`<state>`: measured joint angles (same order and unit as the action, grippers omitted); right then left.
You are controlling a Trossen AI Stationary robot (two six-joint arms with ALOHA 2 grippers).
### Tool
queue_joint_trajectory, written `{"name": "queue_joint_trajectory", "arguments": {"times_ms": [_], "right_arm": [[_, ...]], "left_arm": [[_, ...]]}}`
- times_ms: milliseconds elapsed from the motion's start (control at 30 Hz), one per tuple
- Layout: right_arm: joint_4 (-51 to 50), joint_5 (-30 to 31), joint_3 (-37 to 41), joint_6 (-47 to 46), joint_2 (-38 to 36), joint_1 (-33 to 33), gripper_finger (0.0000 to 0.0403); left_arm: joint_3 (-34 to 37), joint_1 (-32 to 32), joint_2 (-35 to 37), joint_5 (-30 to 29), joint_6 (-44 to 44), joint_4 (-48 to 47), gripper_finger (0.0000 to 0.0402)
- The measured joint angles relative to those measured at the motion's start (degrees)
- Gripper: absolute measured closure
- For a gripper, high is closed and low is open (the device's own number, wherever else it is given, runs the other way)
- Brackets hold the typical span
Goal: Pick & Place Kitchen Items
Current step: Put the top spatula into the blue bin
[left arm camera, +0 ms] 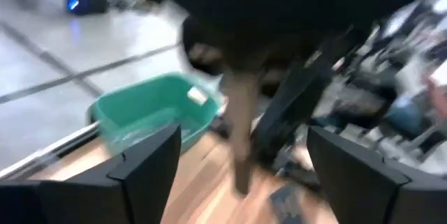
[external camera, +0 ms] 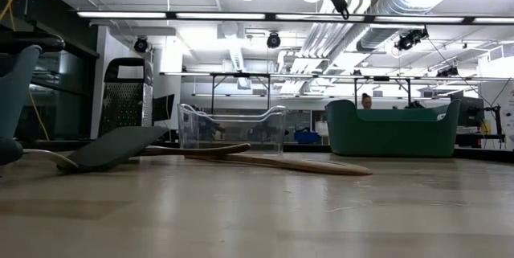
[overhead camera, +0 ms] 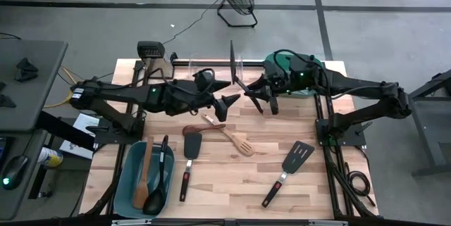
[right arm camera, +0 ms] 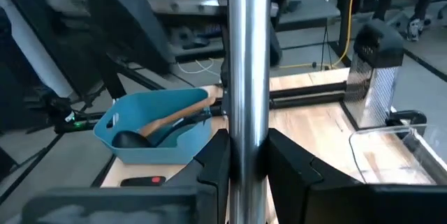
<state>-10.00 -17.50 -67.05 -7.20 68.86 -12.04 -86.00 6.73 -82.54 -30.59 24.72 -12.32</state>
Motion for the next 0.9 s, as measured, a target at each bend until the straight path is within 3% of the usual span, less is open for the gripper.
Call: {"name": "queue_joint_trajectory", "arguments": {"times_ms": [167,733,900], "right_arm": [[0.1,-2.5,0.0,0.0,0.0,-0.4,0.0338],[3.5,-9.2,0.0,0.3,0.7,-0.8,0.0338],[3.3,-10.1,0.0,0.6,0.9,-0.8,0.0338]], "left_arm": [[0.0,-0.6,-2.2,1.7,-3.3,7.3,0.0085],[0.0,-0.5,-5.6,3.1,-4.9,14.4,0.0084],[0.0,-0.4,-6.2,3.1,-5.1,15.6,0.011]]}}
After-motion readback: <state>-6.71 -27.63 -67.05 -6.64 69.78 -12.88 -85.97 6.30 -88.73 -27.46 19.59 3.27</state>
